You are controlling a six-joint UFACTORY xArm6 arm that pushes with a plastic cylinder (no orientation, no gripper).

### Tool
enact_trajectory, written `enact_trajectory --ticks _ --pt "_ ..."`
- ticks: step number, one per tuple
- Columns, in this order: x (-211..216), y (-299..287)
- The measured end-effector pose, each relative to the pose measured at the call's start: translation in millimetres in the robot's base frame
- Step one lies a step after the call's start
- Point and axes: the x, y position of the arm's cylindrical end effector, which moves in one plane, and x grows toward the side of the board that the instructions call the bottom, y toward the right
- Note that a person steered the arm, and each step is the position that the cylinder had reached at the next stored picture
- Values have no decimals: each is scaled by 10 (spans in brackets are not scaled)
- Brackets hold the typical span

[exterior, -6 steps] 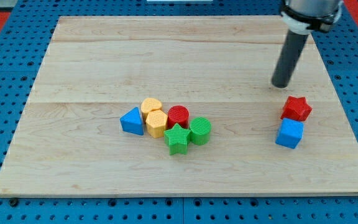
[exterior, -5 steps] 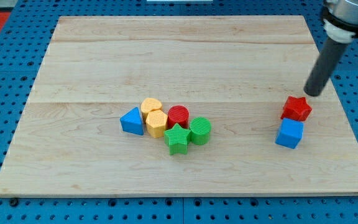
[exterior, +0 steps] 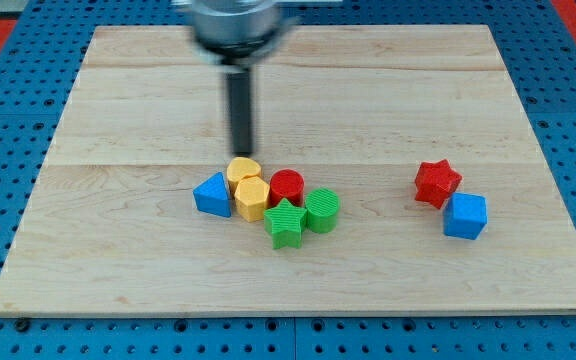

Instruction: Move your arm through the group of blocks

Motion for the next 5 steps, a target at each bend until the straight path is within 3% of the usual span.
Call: enact_trajectory --ticks 1,2,3,5 --pt "119 -186" --pt "473 619" --pt "792 750" --pt "892 1521"
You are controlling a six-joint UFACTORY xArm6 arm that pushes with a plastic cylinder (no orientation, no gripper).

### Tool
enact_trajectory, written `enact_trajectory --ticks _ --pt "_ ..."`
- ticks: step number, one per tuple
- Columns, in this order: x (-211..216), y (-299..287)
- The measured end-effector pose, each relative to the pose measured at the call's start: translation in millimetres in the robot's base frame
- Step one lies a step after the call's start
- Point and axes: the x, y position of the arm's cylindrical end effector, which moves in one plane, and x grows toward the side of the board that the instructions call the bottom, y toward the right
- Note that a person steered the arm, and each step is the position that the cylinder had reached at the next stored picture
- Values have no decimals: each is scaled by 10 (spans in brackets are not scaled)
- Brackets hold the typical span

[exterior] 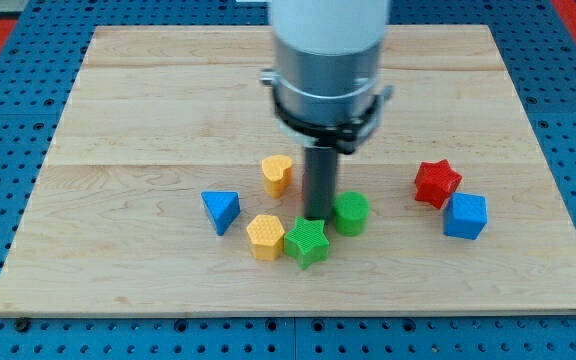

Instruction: Move your arm through the group of blocks

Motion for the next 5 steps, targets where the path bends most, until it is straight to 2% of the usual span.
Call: enact_trajectory --ticks 1,2,3,4,5 --pt "57 387" --pt "61 -455" --pt "-145 -959" --pt "-527 -994" --pt "-721 -899"
